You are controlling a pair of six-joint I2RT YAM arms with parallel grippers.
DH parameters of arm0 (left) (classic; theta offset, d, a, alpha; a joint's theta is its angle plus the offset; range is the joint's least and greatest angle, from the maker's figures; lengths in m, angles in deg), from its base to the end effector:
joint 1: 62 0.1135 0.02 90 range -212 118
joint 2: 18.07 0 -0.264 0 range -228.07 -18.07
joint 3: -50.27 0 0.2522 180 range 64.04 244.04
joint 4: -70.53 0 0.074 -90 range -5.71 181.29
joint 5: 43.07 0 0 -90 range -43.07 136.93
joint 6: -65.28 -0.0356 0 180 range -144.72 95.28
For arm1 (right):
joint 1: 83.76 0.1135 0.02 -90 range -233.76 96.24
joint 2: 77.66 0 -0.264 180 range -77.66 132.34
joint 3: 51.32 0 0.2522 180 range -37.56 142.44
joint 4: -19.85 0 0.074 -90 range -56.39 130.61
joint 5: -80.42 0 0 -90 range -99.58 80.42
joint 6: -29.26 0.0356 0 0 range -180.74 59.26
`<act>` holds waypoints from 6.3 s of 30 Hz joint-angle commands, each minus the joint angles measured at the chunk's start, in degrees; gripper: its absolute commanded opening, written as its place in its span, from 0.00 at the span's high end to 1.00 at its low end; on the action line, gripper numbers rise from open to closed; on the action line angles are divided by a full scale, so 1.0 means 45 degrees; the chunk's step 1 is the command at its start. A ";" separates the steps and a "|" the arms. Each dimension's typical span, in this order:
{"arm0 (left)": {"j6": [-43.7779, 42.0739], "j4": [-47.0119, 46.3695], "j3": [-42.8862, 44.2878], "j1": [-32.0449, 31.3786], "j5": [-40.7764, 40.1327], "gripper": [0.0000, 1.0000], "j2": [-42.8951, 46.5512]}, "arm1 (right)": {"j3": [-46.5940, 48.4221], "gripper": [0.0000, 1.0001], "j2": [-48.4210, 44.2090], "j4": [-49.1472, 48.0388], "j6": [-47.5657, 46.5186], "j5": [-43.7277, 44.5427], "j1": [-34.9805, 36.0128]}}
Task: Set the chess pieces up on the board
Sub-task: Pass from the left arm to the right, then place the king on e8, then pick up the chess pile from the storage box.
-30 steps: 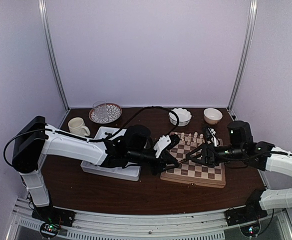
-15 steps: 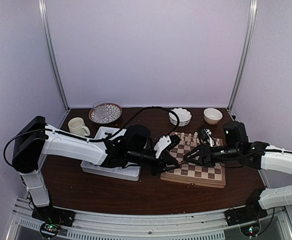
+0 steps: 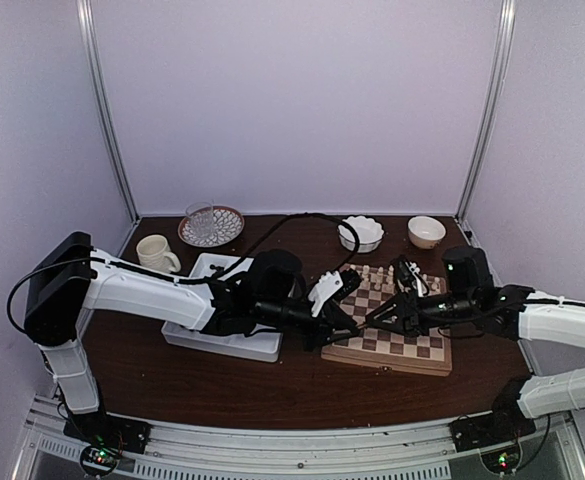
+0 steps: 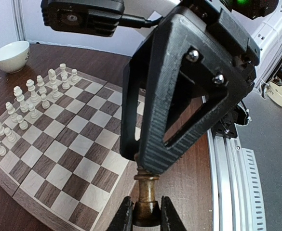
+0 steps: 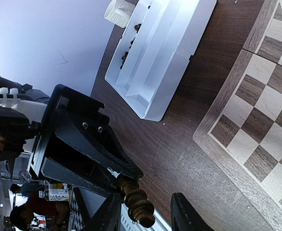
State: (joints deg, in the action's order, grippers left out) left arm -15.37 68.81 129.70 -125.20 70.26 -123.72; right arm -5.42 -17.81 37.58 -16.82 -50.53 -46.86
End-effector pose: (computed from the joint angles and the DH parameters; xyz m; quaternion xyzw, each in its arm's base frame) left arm 0.1743 -0.3764 0.2120 0.4705 0.6849 -0.4506 0.3265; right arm 0.1603 0.1496 0.2280 -0.1200 0.8270 0.5285 0.1495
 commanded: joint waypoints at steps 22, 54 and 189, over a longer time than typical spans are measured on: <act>0.0439 0.2460 0.0268 0.0575 -0.2356 0.42 0.2738 | 0.3828 0.90 -0.0030 0.7524 -0.5588 0.5281 0.0215; 0.0204 0.4268 -0.5717 0.1730 -1.1073 0.38 0.9977 | 0.6610 0.93 0.5731 1.0361 -0.5452 1.1312 0.3720; 0.9387 1.0827 0.2708 0.7519 -1.0320 0.74 -0.1481 | 0.3562 0.43 0.3656 -0.0586 -0.7065 1.1562 0.2608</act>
State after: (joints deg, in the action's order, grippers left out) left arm 25.54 118.32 139.76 -91.98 24.01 -129.01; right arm 11.34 0.48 36.69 -48.57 1.98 -34.79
